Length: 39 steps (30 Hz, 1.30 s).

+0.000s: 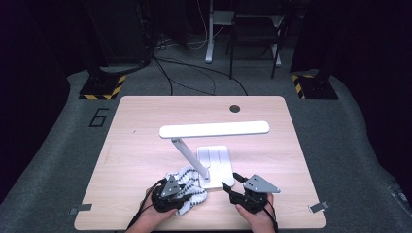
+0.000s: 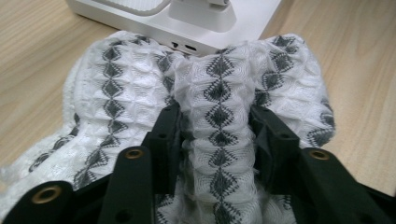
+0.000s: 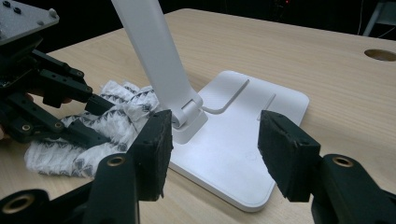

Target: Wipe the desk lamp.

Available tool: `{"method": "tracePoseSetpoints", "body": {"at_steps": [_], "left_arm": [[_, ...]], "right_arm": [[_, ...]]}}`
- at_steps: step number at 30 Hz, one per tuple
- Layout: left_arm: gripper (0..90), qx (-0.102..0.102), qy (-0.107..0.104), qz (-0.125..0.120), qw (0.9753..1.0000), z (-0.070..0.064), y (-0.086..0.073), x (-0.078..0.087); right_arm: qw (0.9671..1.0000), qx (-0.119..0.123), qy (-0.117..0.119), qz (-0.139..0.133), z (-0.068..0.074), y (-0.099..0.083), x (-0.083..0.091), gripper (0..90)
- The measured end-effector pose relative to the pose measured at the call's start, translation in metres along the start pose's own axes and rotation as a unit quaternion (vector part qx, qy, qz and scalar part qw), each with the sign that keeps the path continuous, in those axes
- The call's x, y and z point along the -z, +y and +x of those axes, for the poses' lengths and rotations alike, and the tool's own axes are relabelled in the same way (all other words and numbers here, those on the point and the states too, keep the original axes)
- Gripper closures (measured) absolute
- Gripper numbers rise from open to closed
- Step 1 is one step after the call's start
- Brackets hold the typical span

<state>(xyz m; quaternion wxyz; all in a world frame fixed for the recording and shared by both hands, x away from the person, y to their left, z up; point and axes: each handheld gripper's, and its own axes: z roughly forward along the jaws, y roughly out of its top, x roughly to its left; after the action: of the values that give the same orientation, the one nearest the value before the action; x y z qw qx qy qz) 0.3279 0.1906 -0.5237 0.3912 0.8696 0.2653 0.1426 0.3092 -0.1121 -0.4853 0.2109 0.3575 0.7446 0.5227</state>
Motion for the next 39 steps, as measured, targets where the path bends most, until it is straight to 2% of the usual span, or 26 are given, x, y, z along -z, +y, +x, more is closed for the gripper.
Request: {"method": "tracePoseSetpoints", "body": {"at_steps": [4, 6, 7, 9, 15, 18, 20, 26, 30, 32, 34, 35, 36, 39], "left_arm": [[70.0, 0.004, 0.009, -0.001, 0.9999, 0.002, 0.000, 0.000], [72.2, 0.010, 0.004, -0.001, 0.9999, 0.004, 0.000, 0.001], [72.8, 0.007, 0.004, 0.001, 1.0000, 0.005, 0.000, 0.001], [73.9, 0.017, -0.001, -0.004, 0.9998, 0.007, 0.000, 0.003], [74.6, 0.030, 0.000, -0.016, 0.9994, 0.013, 0.000, 0.011], [74.6, 0.037, -0.007, -0.021, 0.9991, 0.015, 0.000, 0.015], [74.6, 0.034, -0.002, -0.027, 0.9990, 0.016, 0.000, 0.018], [74.6, 0.045, -0.004, -0.041, 0.9981, 0.019, 0.001, 0.025], [74.7, 0.049, -0.001, -0.052, 0.9974, 0.022, 0.001, 0.030], [74.7, 0.051, 0.005, -0.057, 0.9971, 0.023, 0.001, 0.032], [74.7, 0.056, 0.002, -0.059, 0.9967, 0.024, 0.000, 0.035], [74.7, 0.053, 0.007, -0.064, 0.9965, 0.025, 0.000, 0.036], [74.7, 0.061, 0.004, -0.066, 0.9960, 0.026, 0.000, 0.038], [74.7, 0.063, 0.006, -0.072, 0.9954, 0.029, -0.001, 0.044]], "right_arm": [[0.9999, -0.008, 0.005, 0.004, -0.002, 0.002, -0.005, 44.5], [0.9999, -0.009, 0.012, 0.006, -0.004, 0.003, -0.008, 44.4], [0.9998, -0.009, 0.015, 0.005, -0.004, 0.003, -0.009, 44.3], [0.9997, -0.004, 0.019, 0.013, -0.004, 0.003, -0.013, 44.2], [0.9985, 0.033, 0.032, 0.029, 0.000, 0.003, -0.027, 44.2], [0.9974, 0.047, 0.040, 0.037, 0.000, 0.004, -0.035, 44.0], [0.9970, 0.049, 0.045, 0.041, 0.000, 0.005, -0.040, 43.9], [0.9954, 0.046, 0.057, 0.062, -0.001, 0.003, -0.055, 43.3], [0.9930, 0.061, 0.060, 0.082, 0.001, 0.004, -0.064, 42.2], [0.9921, 0.069, 0.063, 0.083, 0.001, 0.005, -0.069, 41.9], [0.9923, 0.064, 0.064, 0.085, 0.002, 0.005, -0.073, 41.8], [0.9917, 0.067, 0.068, 0.086, 0.001, 0.006, -0.075, 41.6], [0.9916, 0.067, 0.068, 0.087, 0.002, 0.006, -0.077, 41.6], [0.9908, 0.069, 0.076, 0.089, 0.003, 0.008, -0.083, 40.8]]}}
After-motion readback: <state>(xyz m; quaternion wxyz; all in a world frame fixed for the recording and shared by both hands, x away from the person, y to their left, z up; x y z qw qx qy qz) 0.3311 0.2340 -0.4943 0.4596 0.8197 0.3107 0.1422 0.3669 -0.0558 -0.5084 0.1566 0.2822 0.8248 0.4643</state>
